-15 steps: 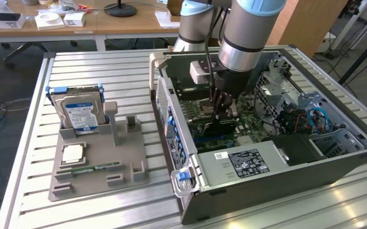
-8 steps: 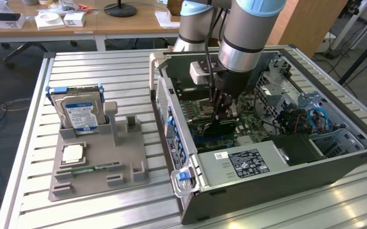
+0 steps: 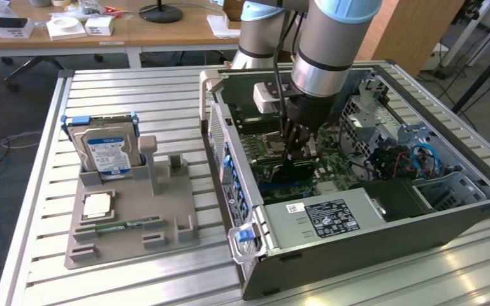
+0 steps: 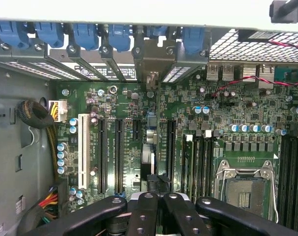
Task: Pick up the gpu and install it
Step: 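Press down on the gpu until it lock into place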
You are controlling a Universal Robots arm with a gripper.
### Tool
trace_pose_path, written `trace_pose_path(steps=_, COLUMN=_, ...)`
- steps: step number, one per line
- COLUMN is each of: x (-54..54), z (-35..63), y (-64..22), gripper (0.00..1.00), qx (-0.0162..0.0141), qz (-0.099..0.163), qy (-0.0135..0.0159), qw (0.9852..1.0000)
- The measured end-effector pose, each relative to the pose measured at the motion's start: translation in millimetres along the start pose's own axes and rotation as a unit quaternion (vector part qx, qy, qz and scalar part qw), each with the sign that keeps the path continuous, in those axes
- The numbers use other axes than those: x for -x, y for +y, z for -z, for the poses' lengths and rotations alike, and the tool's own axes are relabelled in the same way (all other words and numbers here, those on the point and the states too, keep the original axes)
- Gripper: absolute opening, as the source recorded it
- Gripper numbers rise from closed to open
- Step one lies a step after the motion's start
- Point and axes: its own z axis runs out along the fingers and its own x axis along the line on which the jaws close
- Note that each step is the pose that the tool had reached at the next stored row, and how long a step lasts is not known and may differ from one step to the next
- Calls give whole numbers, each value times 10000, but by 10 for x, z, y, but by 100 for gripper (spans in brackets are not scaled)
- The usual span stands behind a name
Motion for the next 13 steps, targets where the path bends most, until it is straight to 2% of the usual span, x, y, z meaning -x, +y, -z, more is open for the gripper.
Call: trace_pose_path(steps=13, x=-2, z=-11, y=4, gripper=10, qx=1, qz=0, qy=0, qw=10000)
